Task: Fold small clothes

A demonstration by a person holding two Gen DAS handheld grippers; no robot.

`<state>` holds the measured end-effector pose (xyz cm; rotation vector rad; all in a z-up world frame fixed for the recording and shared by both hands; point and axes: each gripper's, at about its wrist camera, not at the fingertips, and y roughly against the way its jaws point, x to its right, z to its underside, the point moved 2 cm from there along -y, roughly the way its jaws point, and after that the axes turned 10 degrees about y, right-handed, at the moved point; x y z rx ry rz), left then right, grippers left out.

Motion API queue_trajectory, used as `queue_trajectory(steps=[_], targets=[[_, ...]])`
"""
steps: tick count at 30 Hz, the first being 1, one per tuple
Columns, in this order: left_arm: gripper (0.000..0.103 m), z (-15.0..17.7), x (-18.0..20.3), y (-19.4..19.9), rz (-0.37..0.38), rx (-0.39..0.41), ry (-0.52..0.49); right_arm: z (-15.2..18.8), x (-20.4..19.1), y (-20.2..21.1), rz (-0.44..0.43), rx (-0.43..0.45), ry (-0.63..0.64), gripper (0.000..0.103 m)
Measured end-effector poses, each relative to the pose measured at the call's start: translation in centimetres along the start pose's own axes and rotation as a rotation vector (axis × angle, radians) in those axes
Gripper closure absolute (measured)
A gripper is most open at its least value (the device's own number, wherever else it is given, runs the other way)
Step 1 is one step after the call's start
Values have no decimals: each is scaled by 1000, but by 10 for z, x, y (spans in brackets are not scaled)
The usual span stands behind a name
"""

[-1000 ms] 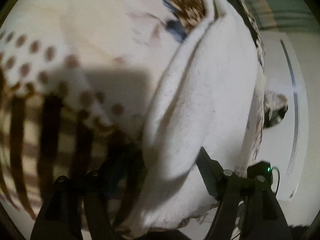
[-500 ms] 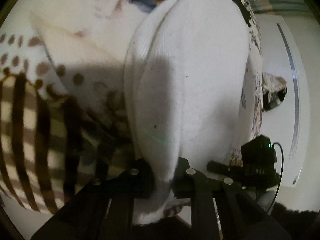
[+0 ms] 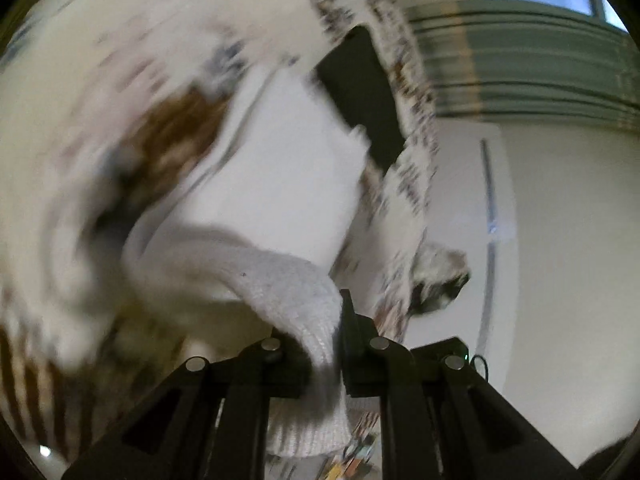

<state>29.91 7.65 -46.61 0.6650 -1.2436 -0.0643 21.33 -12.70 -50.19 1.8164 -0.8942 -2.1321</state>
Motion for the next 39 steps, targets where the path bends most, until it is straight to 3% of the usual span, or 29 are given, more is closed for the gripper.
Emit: queue_trajectory(steps=[6,9,11,14,15,16,18,24,25,26,27,28,29,33,39], targets=[[91,-113,44,-57,24,20,-11,-155,-22,14,24,115,23,89],[70,-158,54,-78,50,24,4,-231,-17,2,61,147,-21,84],[43,-183,52,-76,94,37,6,-271,-10,-2,47,138,-58,75],[42,-213,59,-74,141,80,16,-312,-4,4,43,170,-41,60],[42,-217,60,-72,125,91,5,-318,-1,10,38,180,-34,43],[42,-220,63,-68,88,108,-39,-325,-4,13,28,199,-27,35],[42,-213,67,-64,-4,114,-137,-330,-10,18,59,214,4,35],[44,-180,63,-117,-348,9,-471,-292,0,44,359,179,167,35],[60,-174,61,-132,-384,-9,-524,-285,3,42,391,163,186,35],[101,-171,59,-142,-399,-26,-541,-275,10,42,409,141,208,36],[101,-171,57,-149,-420,-37,-549,-271,13,37,415,128,225,40],[101,-171,56,-151,-423,-20,-555,-271,14,31,425,117,239,61],[102,-172,56,-148,-410,-1,-550,-271,17,27,455,107,239,99],[102,-190,55,-105,-329,128,-442,-276,12,45,513,216,240,98],[103,-240,23,-81,-343,207,-281,-292,7,68,557,276,242,99]])
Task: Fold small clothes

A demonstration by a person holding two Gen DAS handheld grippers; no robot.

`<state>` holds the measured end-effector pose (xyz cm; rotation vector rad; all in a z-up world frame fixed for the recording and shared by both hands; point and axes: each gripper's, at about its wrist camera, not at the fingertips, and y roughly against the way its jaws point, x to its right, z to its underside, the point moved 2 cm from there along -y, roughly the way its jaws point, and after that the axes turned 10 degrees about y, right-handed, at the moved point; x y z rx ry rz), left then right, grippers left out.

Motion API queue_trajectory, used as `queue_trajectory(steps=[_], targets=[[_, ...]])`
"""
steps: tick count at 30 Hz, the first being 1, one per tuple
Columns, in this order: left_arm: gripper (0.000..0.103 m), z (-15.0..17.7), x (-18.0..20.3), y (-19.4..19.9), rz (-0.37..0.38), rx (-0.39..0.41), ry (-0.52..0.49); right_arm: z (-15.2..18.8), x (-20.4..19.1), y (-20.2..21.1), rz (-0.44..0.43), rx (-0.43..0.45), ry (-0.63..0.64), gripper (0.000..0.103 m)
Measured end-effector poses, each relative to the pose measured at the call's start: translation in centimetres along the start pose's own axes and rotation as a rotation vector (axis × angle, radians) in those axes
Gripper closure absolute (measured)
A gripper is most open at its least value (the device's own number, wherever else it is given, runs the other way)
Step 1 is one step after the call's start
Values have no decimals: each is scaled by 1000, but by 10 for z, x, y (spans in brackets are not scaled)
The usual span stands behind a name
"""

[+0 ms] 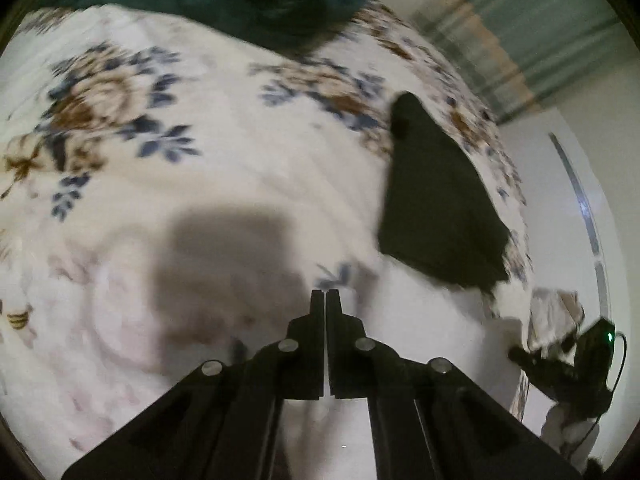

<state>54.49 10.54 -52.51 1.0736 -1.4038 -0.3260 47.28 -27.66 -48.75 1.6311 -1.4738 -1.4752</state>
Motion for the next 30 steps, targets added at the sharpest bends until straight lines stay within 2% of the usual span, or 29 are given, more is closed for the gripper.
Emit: queue_trajectory(steps=[2,4,6,8,9,10,11,12,13,14,15,16,17,18,21,23,26,30], targets=[[103,-10,-8,-6,-5,-6,25,-9,1,-7,19,-4,5,99],[102,-18,-9,-16,26,-63,49,-17,4,-19,66,-31,21,99],[91,-16,-2,-15,74,-106,43,-20,6,-45,44,-146,38,98],[33,-6,14,-16,103,-141,1,-19,8,-49,48,-171,33,93],[31,-2,21,-17,114,-149,-17,-18,9,-47,33,-166,34,89],[31,5,29,-21,130,-166,-46,-17,10,-44,21,-162,30,70],[32,13,38,-29,120,-201,-85,-16,11,-43,14,-159,25,56],[34,21,47,-36,96,-218,-128,-15,13,-43,10,-157,13,55],[50,27,54,-41,84,-221,-164,-15,16,-43,5,-164,-5,55],[100,34,61,-47,68,-230,-208,-14,17,-46,-7,-177,-15,55],[100,41,65,-53,33,-245,-241,-14,18,-49,-16,-189,-22,56],[101,43,66,-52,34,-231,-243,-14,17,-49,-11,-182,-18,69],[101,42,65,-45,41,-196,-233,-14,14,-46,-12,-170,-3,99],[101,39,61,-37,39,-161,-214,-15,9,-41,-13,-155,15,97],[101,17,32,-4,77,-62,-64,-20,-7,-18,-5,-82,63,98],[101,4,13,4,84,-37,6,-26,-18,-6,-3,-54,98,98],[101,-5,-4,-12,62,-62,51,-41,-24,-14,42,-46,120,99],[101,-5,-3,-56,-9,-139,20,-59,-13,-54,127,-99,96,99]])
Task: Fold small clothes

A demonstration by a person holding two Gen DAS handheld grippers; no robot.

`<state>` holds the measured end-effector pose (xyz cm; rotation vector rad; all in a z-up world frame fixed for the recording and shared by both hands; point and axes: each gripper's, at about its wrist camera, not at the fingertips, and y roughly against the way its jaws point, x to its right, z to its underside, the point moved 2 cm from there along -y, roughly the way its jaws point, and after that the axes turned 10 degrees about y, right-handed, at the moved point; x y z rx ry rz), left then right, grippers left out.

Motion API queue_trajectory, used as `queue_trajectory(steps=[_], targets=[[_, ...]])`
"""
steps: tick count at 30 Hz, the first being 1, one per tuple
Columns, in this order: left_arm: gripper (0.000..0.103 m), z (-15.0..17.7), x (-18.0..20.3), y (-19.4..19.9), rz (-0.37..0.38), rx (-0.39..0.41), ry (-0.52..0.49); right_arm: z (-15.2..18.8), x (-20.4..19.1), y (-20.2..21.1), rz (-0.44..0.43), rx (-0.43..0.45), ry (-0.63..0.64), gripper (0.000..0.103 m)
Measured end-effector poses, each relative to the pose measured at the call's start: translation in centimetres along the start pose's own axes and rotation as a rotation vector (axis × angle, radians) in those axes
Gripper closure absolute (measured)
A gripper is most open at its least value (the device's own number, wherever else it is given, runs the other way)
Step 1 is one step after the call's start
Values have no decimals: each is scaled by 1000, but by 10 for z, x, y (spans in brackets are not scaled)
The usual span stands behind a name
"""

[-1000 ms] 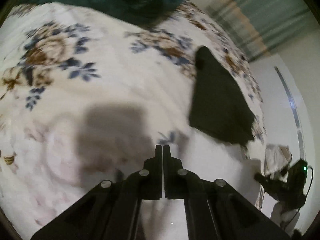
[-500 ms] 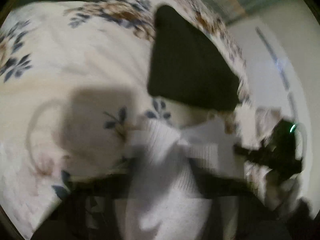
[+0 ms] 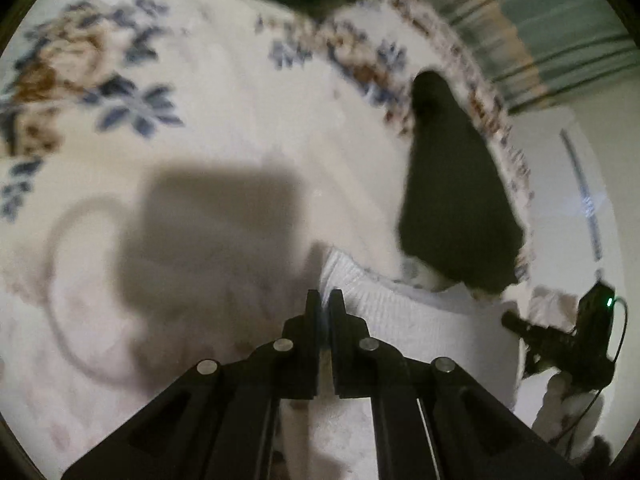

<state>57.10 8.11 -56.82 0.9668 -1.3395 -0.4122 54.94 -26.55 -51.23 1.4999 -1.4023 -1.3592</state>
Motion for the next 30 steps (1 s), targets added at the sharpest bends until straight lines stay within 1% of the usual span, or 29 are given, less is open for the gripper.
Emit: queue_trajectory(steps=[2,4,6,7,8,9,10,11,13,15,17,18,19,20,21,22,23,25,26,27,28,29,30], targets=[[100,2,-4,-14,-4,-43,20,-1,4,-23,34,-55,4,99],[97,6,-2,-15,40,-83,20,4,4,-34,17,-95,15,99],[82,13,1,-6,59,-91,22,8,5,-31,-13,-100,11,97],[59,16,1,0,93,-101,30,10,7,-29,-46,-107,-1,95],[43,19,2,8,113,-94,37,13,10,-25,-95,-118,-21,86],[42,22,0,17,119,-76,38,16,15,-19,-137,-121,-42,78],[42,29,-1,28,144,-63,45,23,21,-8,-184,-105,-69,58],[42,32,-3,35,159,-59,57,29,26,0,-207,-88,-86,48],[42,46,-7,48,182,-51,71,48,37,16,-259,-75,-115,47],[42,65,-12,51,171,-59,69,70,45,23,-309,-94,-151,47],[43,80,-17,43,168,-78,74,99,48,21,-354,-146,-167,45],[45,89,-19,37,158,-88,85,110,47,18,-368,-163,-170,45],[57,96,-21,33,155,-82,92,123,47,12,-379,-193,-167,45],[99,101,-22,32,161,-72,92,134,45,4,-385,-219,-164,45],[97,106,-22,32,150,-63,93,143,45,-1,-392,-225,-167,48],[97,109,-22,40,146,-24,102,149,44,-3,-402,-198,-175,71],[97,110,-23,47,155,5,110,152,41,-1,-407,-169,-176,87],[98,110,-28,62,150,61,135,150,36,12,-401,-102,-165,92],[98,110,-33,63,149,64,154,147,37,20,-394,-73,-162,94],[98,111,-38,61,135,58,170,144,38,26,-356,-45,-155,97],[98,113,-44,55,110,47,186,143,42,26,-313,-44,-147,99],[97,113,-47,50,103,27,189,142,45,18,-298,-76,-144,99],[93,113,-46,44,105,-10,191,143,48,8,-297,-126,-143,99]])
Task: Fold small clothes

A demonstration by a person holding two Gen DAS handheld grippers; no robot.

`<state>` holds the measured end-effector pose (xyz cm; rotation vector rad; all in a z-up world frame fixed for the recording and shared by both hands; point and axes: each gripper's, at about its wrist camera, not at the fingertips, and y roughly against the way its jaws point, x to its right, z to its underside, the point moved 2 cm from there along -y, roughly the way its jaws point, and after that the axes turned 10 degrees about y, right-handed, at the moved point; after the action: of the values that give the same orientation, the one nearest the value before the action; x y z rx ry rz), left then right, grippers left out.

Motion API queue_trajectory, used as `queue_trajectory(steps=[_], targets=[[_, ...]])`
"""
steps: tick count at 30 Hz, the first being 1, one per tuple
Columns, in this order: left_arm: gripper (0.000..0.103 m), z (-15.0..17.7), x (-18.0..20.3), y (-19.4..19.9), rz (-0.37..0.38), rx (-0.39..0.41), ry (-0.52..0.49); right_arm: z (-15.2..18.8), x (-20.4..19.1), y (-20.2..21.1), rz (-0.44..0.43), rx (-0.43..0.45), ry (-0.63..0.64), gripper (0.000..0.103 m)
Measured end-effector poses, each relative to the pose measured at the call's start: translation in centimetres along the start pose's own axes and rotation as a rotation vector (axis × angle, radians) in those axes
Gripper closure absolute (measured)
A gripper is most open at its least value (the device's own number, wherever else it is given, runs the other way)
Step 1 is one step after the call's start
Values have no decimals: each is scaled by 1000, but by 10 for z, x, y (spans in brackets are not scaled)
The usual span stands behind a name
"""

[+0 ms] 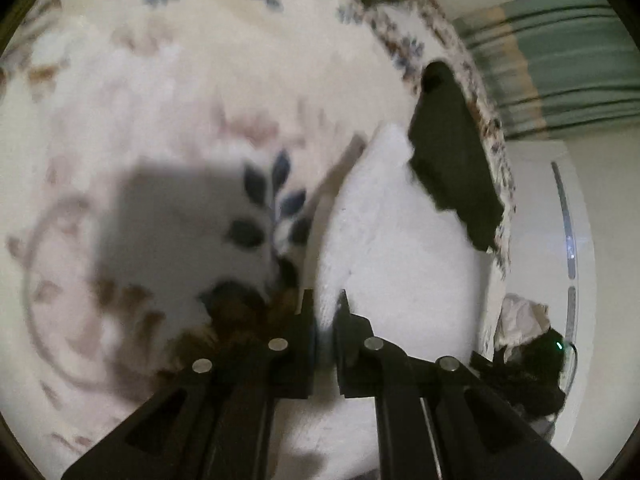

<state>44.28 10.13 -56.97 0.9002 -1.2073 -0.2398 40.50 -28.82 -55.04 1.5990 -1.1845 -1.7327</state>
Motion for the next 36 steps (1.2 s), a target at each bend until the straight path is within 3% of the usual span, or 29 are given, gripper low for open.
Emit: queue_trajectory(steps=[3,5,7,9,11,12,13,14,15,17,19,21,25,28,31,32,33,35,36], targets=[[69,-2,17,3,-22,1,-38,-5,-1,-8,15,-64,37,95],[47,-10,35,11,-14,34,-86,-15,-5,2,0,-41,60,84],[47,-22,53,6,-23,60,-132,-31,-8,10,1,0,91,59],[47,-38,65,-10,-39,56,-164,-51,-8,4,-10,6,87,54],[49,-51,74,-33,-76,41,-198,-73,-12,-6,-36,8,86,54],[56,-58,78,-46,-93,27,-214,-83,-15,-13,-34,3,95,54],[93,-62,80,-54,-99,17,-225,-93,-21,-18,-16,2,110,57],[96,-64,82,-57,-102,9,-230,-101,-27,-21,-2,14,120,85],[96,-66,87,-53,-92,32,-239,-106,-30,-21,9,28,124,99],[96,-66,94,-36,-72,89,-243,-114,-37,-12,29,68,141,98],[96,-72,89,-23,-28,95,-182,-120,-42,1,38,99,147,98],[96,-81,76,-22,-42,99,-132,-125,-40,15,30,132,134,99],[95,-96,43,-55,-77,5,-37,-147,-27,-6,78,100,92,99],[86,-93,41,-54,-37,-39,-12,-152,-25,-31,90,9,109,99],[55,-82,46,-35,-10,-48,-38,-148,-27,-26,56,-10,125,96],[47,-78,44,-27,13,-51,-41,-145,-24,-21,36,-27,125,89],[45,-74,43,-20,23,-48,-41,-142,-22,-16,24,-42,121,82],[41,-62,33,-5,54,-61,-36,-131,-15,0,-23,-42,114,41],[38,-54,26,1,60,-65,-28,-124,-10,6,-53,-42,101,34]])
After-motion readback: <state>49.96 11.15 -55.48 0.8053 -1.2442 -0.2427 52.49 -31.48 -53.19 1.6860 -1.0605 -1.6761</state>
